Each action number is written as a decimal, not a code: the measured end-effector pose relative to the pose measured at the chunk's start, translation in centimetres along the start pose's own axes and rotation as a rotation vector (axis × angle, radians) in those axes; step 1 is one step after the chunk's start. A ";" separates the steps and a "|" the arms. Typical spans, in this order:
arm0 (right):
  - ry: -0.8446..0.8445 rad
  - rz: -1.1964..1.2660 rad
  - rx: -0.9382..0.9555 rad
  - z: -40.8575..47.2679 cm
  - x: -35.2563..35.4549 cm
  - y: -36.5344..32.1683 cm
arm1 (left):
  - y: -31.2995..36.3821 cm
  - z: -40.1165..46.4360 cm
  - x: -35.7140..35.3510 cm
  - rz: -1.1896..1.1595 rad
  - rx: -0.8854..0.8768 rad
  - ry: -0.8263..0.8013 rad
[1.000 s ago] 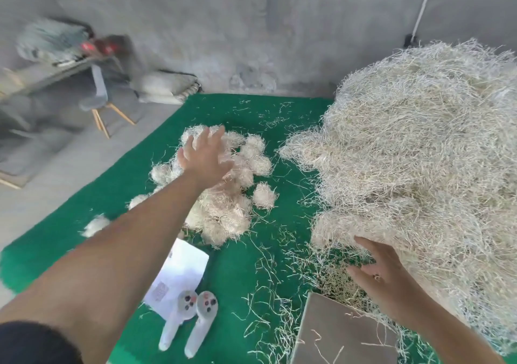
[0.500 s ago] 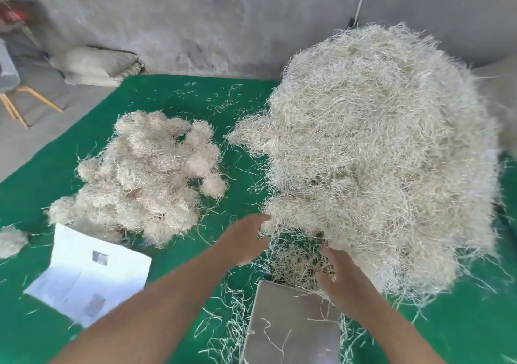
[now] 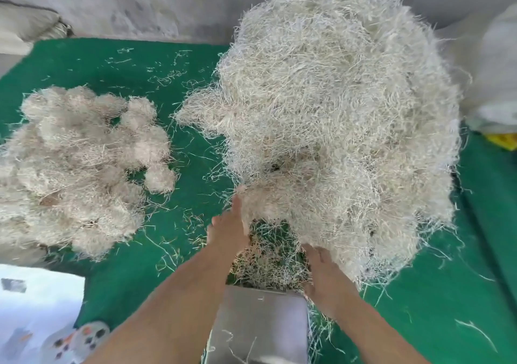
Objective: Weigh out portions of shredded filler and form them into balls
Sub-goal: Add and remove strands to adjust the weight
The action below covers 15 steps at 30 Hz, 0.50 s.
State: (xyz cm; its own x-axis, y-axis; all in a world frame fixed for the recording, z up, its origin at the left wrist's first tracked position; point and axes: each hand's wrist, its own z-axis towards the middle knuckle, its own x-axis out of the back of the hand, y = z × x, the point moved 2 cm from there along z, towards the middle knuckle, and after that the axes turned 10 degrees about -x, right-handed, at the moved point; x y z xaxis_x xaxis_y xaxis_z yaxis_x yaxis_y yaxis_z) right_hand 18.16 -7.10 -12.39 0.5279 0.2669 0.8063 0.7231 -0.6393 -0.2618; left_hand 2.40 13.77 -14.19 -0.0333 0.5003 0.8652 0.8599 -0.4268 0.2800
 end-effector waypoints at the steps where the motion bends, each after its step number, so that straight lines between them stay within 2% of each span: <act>1: 0.004 -0.005 -0.008 0.1 -0.1 0.2 | 0.0 0.0 -0.1 0.061 -0.027 -0.011; 4: 0.103 0.037 0.042 -0.3 0.2 0.1 | 0.4 -0.9 0.0 -0.072 -0.067 0.070; 6: 0.385 0.145 0.080 -1.4 1.1 0.5 | 1.0 -2.3 0.0 -0.210 -0.056 0.160; 8: 0.699 0.213 -0.041 -2.4 1.3 1.9 | 1.5 -4.4 0.4 -0.349 -0.030 0.245; 9: 0.728 0.213 -0.178 -2.5 1.0 2.7 | 1.7 -5.5 0.6 -0.409 -0.010 0.296; 11: 0.527 0.142 -0.458 -2.4 0.5 3.6 | 1.6 -7.7 1.0 -0.464 0.007 0.402; 12: 0.411 0.092 -0.527 -2.5 0.4 3.7 | 1.5 -8.7 1.3 -0.467 0.006 0.445; 13: 0.346 0.058 -0.538 -2.5 0.5 3.6 | 1.5 -9.7 1.7 -0.470 0.000 0.491; 15: 0.404 0.076 -0.455 -2.8 1.1 3.5 | 1.1 -11.0 2.6 -0.476 -0.004 0.592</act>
State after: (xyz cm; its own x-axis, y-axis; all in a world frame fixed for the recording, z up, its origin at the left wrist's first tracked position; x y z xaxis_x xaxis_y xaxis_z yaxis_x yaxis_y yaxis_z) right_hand 20.05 -11.10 -10.91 0.2954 -0.0289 0.9549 0.3804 -0.9133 -0.1454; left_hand -2.32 6.34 -7.04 -0.6692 0.1440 0.7290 0.6826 -0.2687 0.6796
